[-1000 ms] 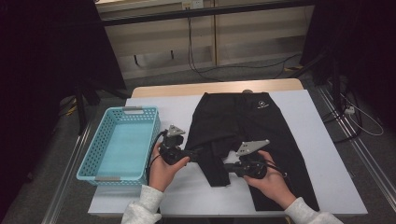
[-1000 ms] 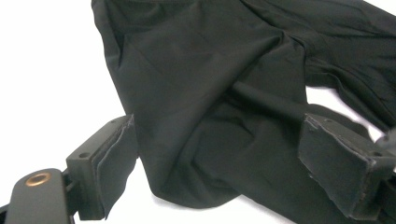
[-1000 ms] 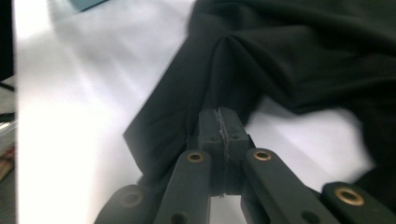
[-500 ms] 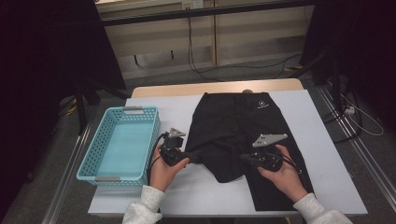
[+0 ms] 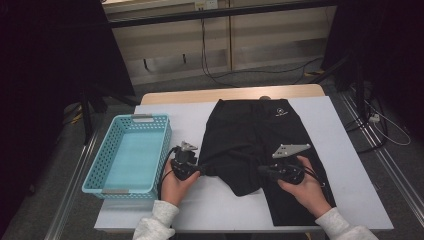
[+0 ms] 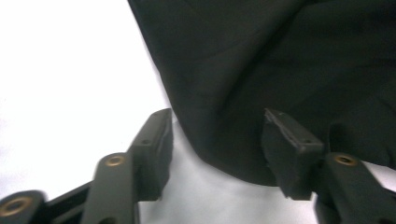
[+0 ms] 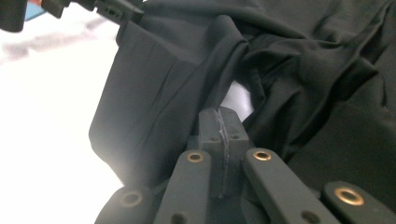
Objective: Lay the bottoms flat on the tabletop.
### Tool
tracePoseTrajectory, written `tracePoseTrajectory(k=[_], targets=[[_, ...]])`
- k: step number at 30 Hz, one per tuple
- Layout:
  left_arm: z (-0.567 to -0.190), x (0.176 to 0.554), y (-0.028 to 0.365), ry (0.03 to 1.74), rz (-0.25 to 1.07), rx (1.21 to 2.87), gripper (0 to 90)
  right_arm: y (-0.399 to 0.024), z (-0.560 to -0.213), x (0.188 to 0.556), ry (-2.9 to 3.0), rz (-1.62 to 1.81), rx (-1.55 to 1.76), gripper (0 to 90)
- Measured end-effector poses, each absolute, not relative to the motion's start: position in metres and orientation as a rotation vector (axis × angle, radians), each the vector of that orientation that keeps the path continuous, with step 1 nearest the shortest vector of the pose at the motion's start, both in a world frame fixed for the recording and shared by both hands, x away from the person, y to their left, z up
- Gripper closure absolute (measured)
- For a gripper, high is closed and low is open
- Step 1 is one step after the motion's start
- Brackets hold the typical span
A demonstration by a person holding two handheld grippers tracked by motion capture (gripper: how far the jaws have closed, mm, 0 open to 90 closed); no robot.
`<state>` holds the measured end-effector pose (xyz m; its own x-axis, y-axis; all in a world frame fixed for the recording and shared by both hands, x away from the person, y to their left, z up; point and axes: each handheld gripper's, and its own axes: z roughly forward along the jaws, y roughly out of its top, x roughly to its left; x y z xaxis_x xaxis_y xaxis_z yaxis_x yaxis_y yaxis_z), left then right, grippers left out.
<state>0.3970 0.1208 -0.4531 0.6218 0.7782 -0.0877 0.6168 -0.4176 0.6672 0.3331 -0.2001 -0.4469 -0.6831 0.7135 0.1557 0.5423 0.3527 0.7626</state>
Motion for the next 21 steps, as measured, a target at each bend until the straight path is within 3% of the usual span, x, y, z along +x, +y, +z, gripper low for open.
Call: tracePoseTrajectory(k=[12,21], targets=[[-0.449,0.401,0.109,1.109,0.191,2.175,86.5,-0.194,-0.446,0.329,2.436,1.238,1.097,90.0],[-0.419,0.420,0.117,1.105,0.196,2.047,88.5,-0.198,-0.431,0.334,2.365,1.349,1.114,90.0]])
